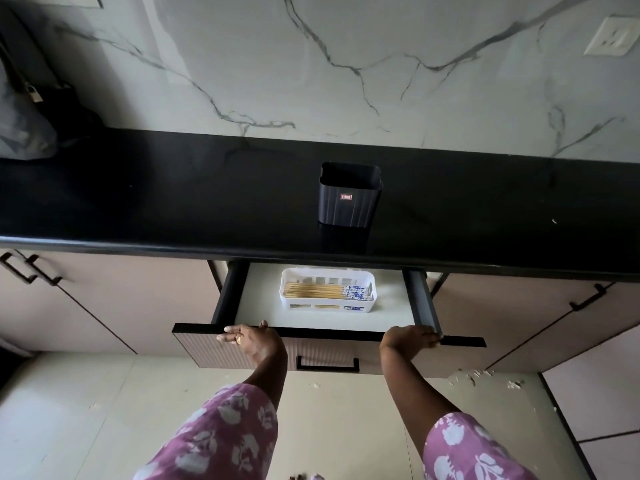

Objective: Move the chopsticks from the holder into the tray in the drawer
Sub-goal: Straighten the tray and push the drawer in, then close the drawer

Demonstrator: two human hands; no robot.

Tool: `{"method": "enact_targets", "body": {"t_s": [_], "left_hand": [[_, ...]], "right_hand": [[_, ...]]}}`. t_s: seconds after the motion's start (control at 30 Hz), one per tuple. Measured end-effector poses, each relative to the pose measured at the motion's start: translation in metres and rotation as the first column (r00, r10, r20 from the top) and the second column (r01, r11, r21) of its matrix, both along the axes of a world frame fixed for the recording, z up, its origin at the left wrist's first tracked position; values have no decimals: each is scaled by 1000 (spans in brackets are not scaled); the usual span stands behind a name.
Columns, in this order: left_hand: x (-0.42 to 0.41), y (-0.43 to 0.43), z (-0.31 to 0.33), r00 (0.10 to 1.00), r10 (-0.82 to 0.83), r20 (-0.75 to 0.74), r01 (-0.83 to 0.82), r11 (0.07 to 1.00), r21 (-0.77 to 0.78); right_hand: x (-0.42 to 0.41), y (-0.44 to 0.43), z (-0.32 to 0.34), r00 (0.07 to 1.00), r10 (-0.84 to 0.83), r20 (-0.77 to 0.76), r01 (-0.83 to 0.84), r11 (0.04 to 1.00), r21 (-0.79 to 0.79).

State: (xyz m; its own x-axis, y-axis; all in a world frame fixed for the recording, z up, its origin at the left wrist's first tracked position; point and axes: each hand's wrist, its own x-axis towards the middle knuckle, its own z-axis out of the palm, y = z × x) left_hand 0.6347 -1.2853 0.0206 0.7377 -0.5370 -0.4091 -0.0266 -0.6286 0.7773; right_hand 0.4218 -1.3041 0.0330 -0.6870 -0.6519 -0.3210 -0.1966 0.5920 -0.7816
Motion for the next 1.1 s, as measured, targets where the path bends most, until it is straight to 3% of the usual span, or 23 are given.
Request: {"method": "enact_targets", "body": {"t_s": [0.47, 0.67, 0.77, 0.87, 0.97, 1.1], "left_hand": [[14, -105, -6, 997, -54, 63, 53, 998, 15], [21, -142, -1, 993, 106, -43, -109, 990, -90], [21, -157, 9, 988, 152, 3, -150, 978, -143], [16, -175, 25, 985, 92, 148, -54, 969, -241], [6, -197, 42, 964, -41, 262, 127, 939, -321], [-15, -227, 66, 973, -213, 88, 230, 893, -386]], "right_hand": [[-1, -107, -3, 1000, 20, -14, -21, 996, -82], [-7, -144, 9, 999, -13, 50, 18, 994, -109], [-9, -158, 16, 995, -85, 49, 92, 981, -170], [-6, -172, 24, 995, -77, -56, 57, 955, -290], [2, -193, 36, 989, 54, -137, -103, 920, -379], [17, -218, 52, 957, 267, -109, -287, 838, -465]]}}
